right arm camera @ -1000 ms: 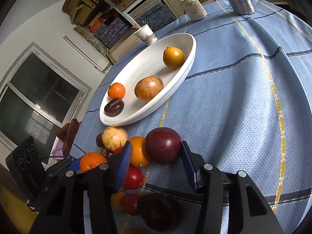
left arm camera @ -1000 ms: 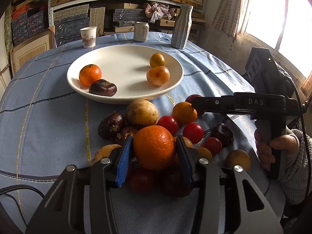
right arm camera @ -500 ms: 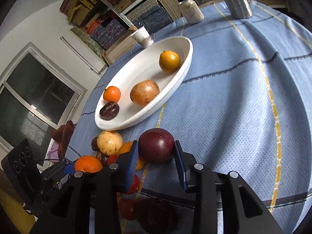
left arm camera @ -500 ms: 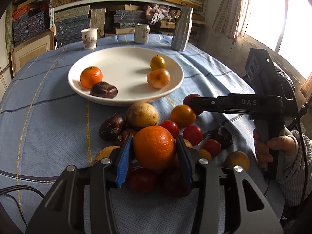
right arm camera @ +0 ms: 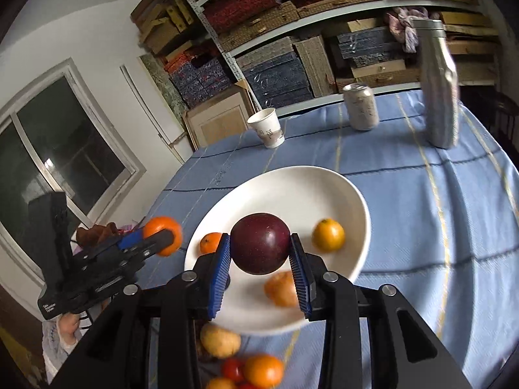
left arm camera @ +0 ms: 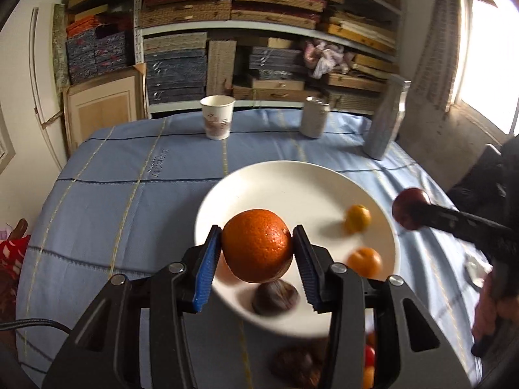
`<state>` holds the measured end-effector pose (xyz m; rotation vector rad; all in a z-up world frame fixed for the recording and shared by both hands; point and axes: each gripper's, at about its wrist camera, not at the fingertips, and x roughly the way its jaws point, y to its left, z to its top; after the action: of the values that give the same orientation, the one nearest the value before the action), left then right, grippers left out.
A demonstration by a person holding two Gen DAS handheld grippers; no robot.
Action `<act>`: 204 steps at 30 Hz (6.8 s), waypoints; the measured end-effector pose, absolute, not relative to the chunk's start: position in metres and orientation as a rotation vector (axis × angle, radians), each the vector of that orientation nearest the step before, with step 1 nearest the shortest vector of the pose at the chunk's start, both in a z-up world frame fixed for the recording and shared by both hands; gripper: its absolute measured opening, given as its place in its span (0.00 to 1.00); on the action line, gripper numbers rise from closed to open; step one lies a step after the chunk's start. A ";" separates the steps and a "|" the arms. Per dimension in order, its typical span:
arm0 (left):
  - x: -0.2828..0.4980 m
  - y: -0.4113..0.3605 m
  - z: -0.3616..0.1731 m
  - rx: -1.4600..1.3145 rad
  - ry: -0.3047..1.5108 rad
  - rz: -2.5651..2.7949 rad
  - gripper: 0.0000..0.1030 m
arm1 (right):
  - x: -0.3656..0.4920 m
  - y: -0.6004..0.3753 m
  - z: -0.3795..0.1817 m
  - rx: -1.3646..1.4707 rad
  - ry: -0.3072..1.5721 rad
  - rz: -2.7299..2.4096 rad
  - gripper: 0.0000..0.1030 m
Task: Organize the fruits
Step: 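Lower both held fruits onto the white plate and open both tools, then return both tools to the pile and close on new fruits, then carry a yellow potato with the right tool while the left tool carries a mottled orange fruit, then open both tools over the white plate to release the fruits, then withdraw both tools to the pile and close the left tool on a mangosteen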
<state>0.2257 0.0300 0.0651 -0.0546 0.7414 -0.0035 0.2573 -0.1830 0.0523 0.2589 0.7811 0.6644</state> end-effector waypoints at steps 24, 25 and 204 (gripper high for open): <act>0.239 0.059 0.055 -0.133 0.705 0.066 0.96 | 0.253 -0.195 0.041 0.297 0.710 0.590 0.90; 0.234 0.059 0.056 -0.132 0.704 0.064 0.96 | 0.252 -0.197 0.042 0.305 0.710 0.590 0.91; 0.121 0.012 0.000 0.159 0.784 0.051 0.95 | 0.172 -0.270 0.017 0.336 0.664 0.503 0.94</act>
<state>0.1213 0.0123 -0.0004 0.1589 0.7840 0.0505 0.1723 -0.2702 0.0175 0.3358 0.6643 0.5026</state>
